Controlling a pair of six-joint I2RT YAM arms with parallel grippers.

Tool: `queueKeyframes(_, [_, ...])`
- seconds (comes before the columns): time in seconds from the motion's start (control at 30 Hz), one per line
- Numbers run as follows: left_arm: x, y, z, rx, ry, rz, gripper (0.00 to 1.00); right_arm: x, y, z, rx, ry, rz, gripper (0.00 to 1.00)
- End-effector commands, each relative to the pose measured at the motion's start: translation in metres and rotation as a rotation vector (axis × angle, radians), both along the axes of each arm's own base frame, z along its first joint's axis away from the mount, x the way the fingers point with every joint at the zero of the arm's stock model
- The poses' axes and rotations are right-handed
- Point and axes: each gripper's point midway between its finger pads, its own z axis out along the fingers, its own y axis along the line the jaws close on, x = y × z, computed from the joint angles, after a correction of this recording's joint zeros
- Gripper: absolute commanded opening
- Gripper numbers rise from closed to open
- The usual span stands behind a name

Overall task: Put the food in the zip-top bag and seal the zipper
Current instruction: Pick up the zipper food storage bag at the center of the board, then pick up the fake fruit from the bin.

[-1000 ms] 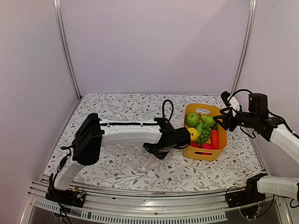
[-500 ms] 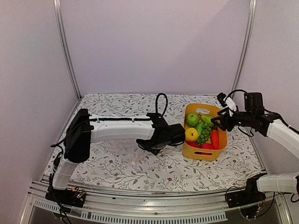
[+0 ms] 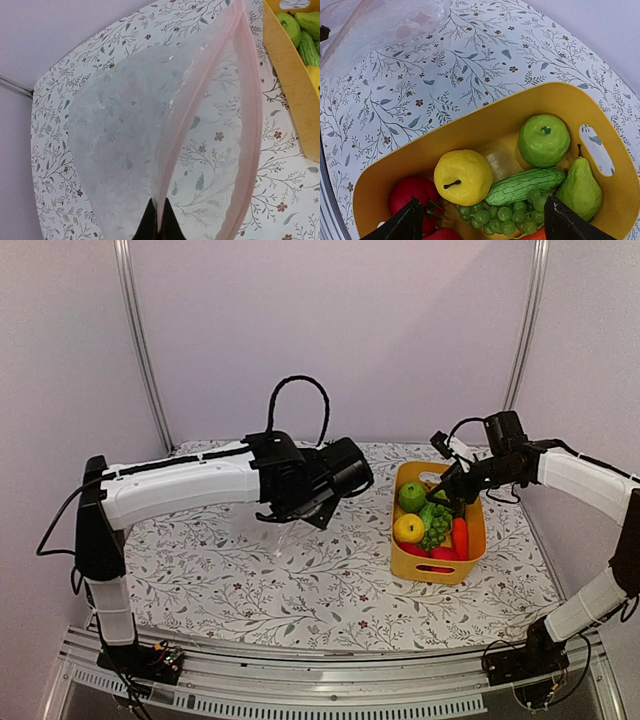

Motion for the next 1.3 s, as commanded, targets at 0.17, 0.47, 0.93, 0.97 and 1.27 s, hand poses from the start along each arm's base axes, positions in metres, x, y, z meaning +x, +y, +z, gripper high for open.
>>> queueKeyframes(0.17, [0.016,0.006,0.0,-0.13,0.001,0.039,0.0,-0.001,0.028,-0.061,-0.137,0.196,0.084,0.99])
queueKeyframes(0.47, [0.017,0.011,0.0,-0.212,0.036,0.038,0.0,0.015,0.041,-0.102,-0.258,0.256,0.045,0.99])
queueKeyframes(0.93, [0.018,0.012,-0.002,-0.221,0.05,0.047,0.0,0.002,0.046,-0.131,-0.302,0.33,0.047,0.91])
queueKeyframes(0.97, [0.019,0.011,-0.003,-0.224,0.052,0.046,0.0,0.004,0.043,-0.131,-0.317,0.324,0.03,0.85])
queueKeyframes(1.27, [0.02,0.002,-0.009,-0.225,0.069,0.029,0.0,0.006,0.029,-0.107,-0.351,0.264,-0.032,0.5])
